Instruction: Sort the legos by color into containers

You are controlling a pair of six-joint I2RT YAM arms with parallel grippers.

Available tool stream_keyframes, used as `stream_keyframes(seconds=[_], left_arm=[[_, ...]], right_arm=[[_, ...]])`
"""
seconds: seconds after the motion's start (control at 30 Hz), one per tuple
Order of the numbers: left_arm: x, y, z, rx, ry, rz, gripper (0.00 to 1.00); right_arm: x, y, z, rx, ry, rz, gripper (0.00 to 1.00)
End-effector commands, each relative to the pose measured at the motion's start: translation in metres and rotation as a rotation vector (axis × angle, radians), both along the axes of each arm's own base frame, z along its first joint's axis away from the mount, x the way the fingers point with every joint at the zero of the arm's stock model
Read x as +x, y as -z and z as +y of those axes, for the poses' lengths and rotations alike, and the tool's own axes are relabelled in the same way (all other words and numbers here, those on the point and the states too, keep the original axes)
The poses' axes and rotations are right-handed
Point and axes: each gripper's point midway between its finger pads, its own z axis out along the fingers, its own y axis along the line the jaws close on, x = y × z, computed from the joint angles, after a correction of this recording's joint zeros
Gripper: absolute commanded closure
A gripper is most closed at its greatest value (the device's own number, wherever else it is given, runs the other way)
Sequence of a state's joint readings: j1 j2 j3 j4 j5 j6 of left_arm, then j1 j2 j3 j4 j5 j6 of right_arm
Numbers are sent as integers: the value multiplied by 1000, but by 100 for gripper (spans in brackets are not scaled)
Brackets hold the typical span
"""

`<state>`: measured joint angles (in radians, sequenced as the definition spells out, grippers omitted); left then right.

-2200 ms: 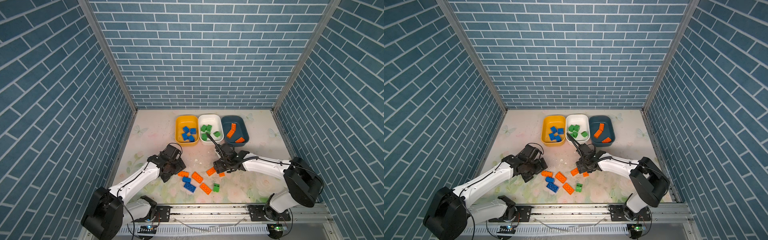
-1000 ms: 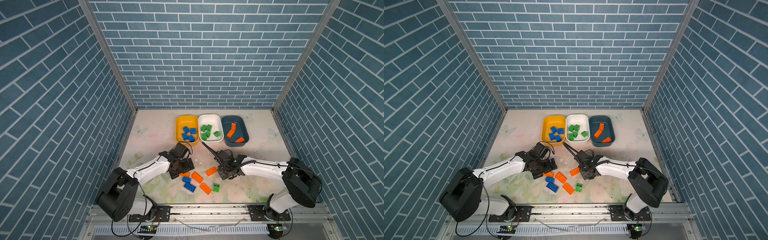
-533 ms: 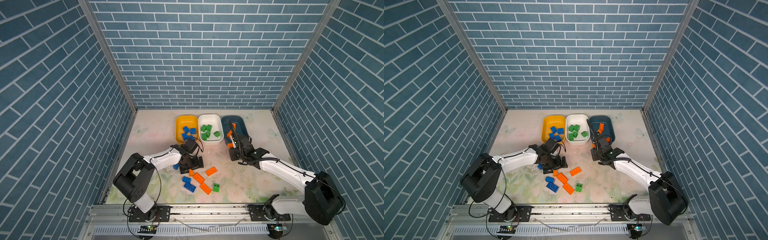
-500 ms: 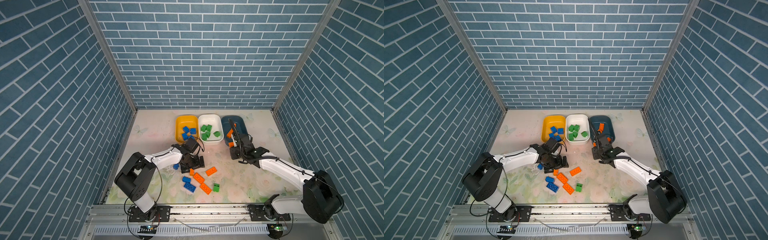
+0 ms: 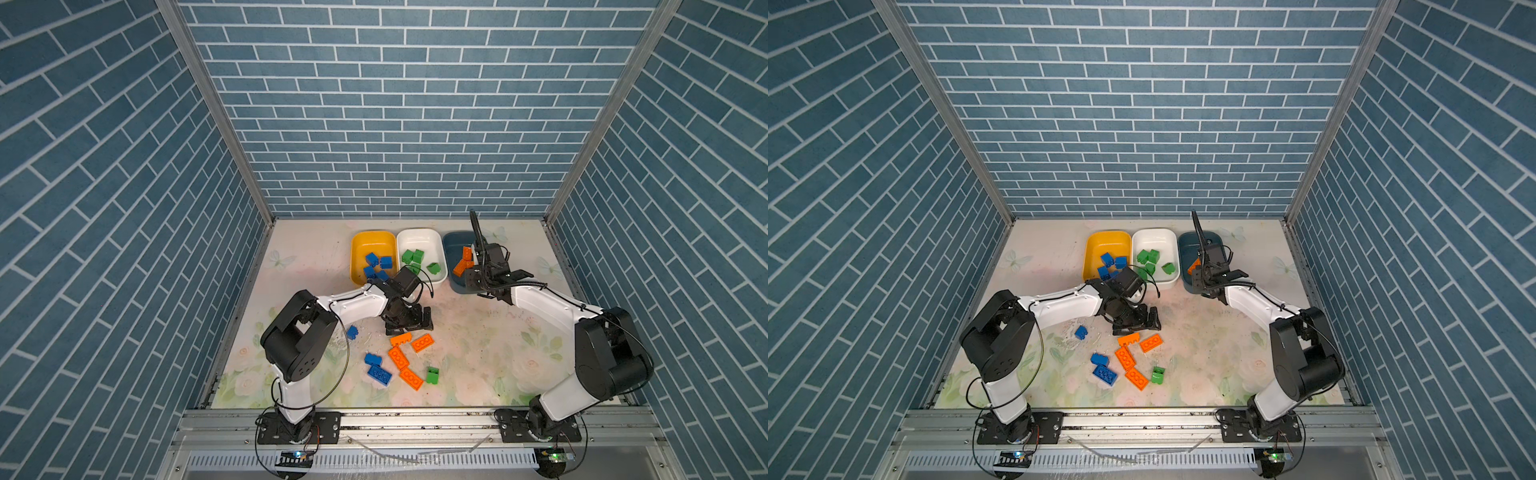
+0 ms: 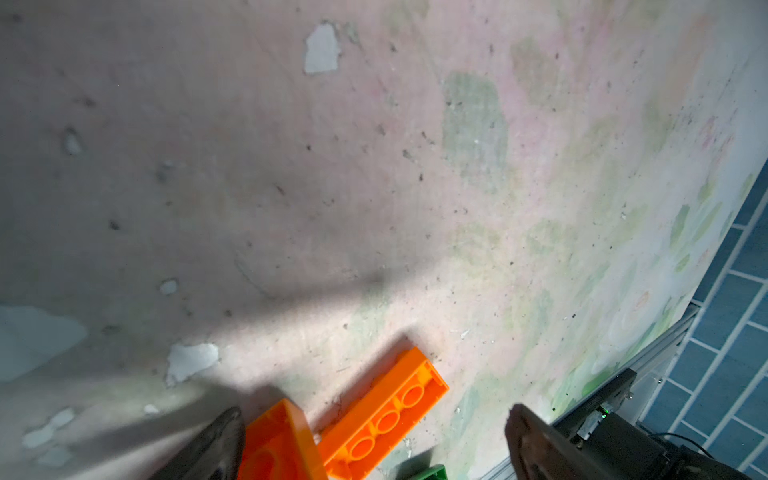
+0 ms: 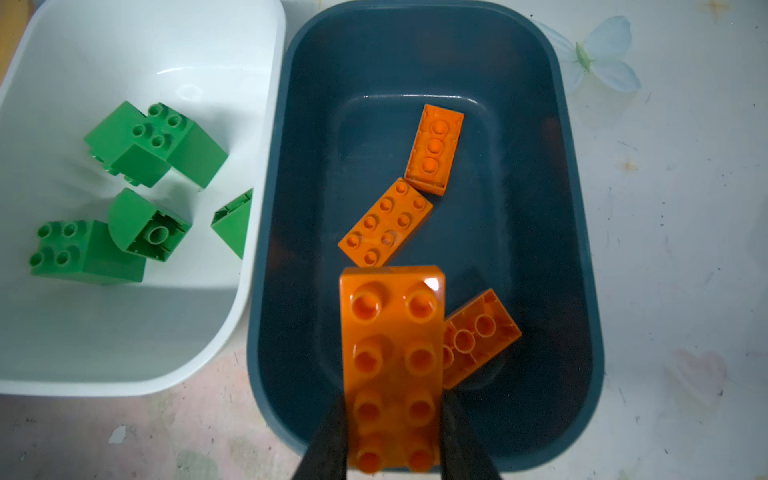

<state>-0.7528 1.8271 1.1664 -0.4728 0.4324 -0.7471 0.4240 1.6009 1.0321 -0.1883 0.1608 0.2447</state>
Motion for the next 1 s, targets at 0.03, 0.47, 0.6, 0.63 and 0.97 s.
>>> stream_keyframes(seconds=[0.03,0.47,0.6,0.63,0.97], left_arm=[[-1,-8,-2,10,22,-24,1],[4,-35,45,134,-117,-167,1],[6,-45,65,173,-189,-221,1],[6,-46,71,189,-211,-231,1],[3,-63,112,179,-410,-309,1]], right_arm=[[25,2,-12,-79,-3,15,72],[-1,-18,34,77,-319,-1,38],[-43,-34,68,209,-568,-71,37],[-52,-34,73,224,-611,-75,37],[-191,7,140,177,-1380,52,34]])
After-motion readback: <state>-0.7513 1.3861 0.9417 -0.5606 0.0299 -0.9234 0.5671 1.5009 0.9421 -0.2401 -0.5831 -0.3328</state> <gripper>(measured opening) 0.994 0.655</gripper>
